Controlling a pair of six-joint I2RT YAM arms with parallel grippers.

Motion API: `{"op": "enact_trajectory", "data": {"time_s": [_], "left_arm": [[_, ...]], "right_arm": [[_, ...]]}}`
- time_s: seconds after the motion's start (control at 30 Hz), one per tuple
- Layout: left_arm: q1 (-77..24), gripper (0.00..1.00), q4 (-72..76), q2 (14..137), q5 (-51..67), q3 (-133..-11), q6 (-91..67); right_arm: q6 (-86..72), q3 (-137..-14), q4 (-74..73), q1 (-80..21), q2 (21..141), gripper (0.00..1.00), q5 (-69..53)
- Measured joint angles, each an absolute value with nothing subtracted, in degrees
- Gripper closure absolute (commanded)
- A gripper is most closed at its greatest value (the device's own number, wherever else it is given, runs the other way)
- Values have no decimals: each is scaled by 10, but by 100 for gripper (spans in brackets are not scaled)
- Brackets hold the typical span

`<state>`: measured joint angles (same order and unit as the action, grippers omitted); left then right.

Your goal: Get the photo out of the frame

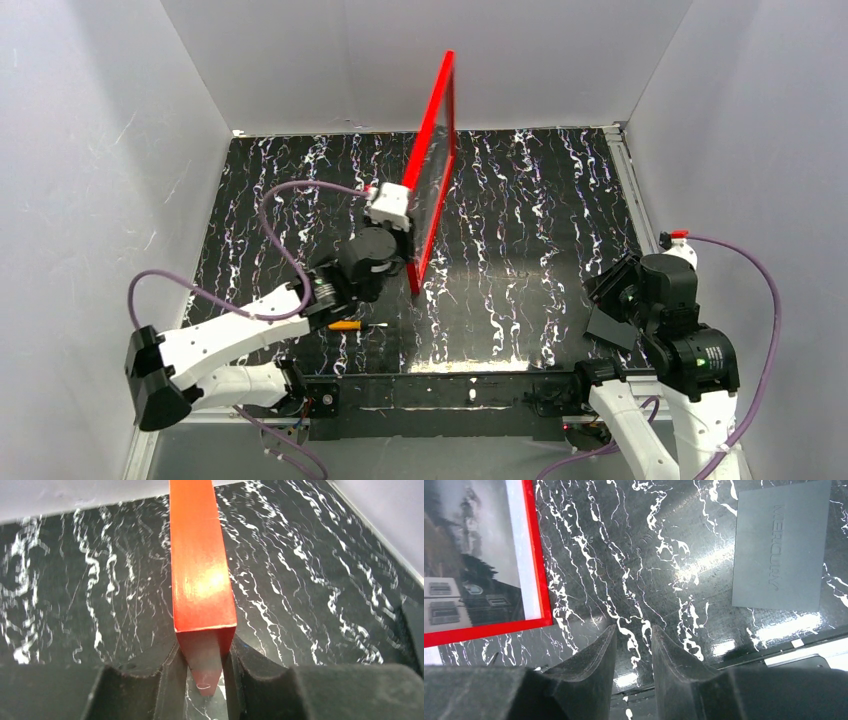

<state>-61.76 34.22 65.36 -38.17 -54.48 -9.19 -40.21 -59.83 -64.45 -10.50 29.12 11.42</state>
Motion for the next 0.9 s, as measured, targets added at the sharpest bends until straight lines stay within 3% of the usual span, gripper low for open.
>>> {"op": "enact_trajectory", "data": {"time_s": [0.43,0.9], "left_arm": [[-404,100,233,479,-290,-420,-432],[-169,100,245,448,-112,-300,-642]], "right_arm": [[-403,-553,-620,-105,306,67,74],[-403,-537,-611,-105,307,71,53]]}}
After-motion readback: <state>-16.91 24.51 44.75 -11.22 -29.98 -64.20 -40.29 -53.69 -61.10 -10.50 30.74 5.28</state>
